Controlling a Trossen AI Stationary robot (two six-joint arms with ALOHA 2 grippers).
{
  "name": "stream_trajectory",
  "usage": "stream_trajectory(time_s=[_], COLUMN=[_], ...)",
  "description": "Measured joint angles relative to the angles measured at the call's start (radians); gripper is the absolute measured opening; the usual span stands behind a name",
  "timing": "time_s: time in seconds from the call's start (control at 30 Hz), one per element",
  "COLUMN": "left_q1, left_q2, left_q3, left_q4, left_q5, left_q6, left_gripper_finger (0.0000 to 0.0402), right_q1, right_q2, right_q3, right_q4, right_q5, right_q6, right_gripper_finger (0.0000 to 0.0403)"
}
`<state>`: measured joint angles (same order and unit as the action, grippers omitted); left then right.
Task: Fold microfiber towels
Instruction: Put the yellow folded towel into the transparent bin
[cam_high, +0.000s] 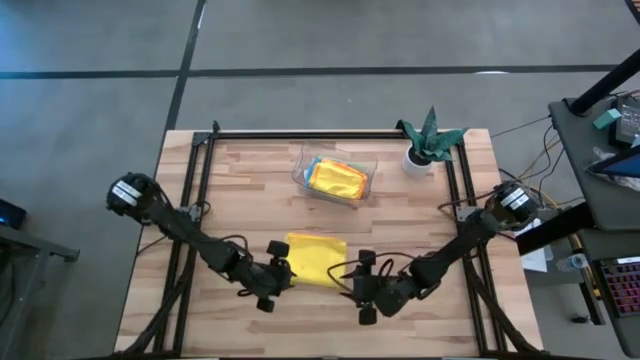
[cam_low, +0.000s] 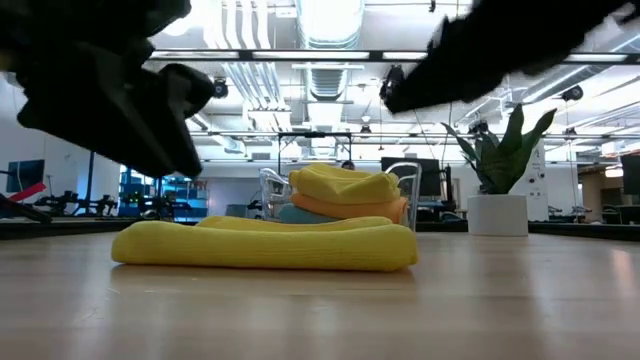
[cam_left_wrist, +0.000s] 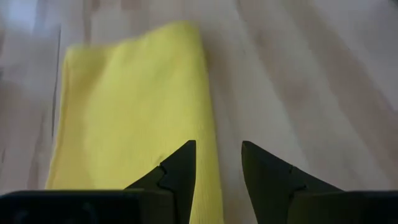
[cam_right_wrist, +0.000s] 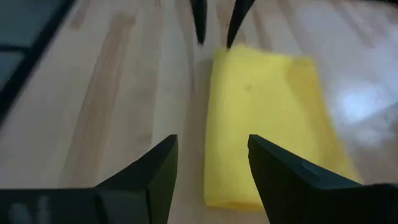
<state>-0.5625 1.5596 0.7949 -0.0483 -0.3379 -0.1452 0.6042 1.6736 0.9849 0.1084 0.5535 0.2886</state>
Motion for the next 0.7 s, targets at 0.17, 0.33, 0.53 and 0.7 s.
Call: stream_trajectory(time_s=[0.17,0.33,0.53,0.7], left_q1=[-0.003,0.021,0.049,0.080], left_q2=[0.063,0.135,0.274,0.379], left_q3=[-0.002,0.049,0.184,0.289], left_q4=[0.215,0.337,0.346,0.285], left_q5=[-0.003,-0.002,0.028,0.029], left_q6=[0.105,0.170,0.213,0.212], left_gripper_finger=[0.0114,0.0114,0.0114,0.0115], right_q1=[0.000,0.001,0.003,0.014], right_q2=[0.070,0.057,-0.004,-0.069], right_q3=[0.008,0.009,0.009,0.009], right_q4=[-0.006,-0.049,-0.173,-0.316], right_q5=[-0.004,0.042,0.180,0.224], right_q6=[0.003,0.040,0.111,0.269], right_gripper_finger=[0.0187,0.0187,0.0178,0.0166])
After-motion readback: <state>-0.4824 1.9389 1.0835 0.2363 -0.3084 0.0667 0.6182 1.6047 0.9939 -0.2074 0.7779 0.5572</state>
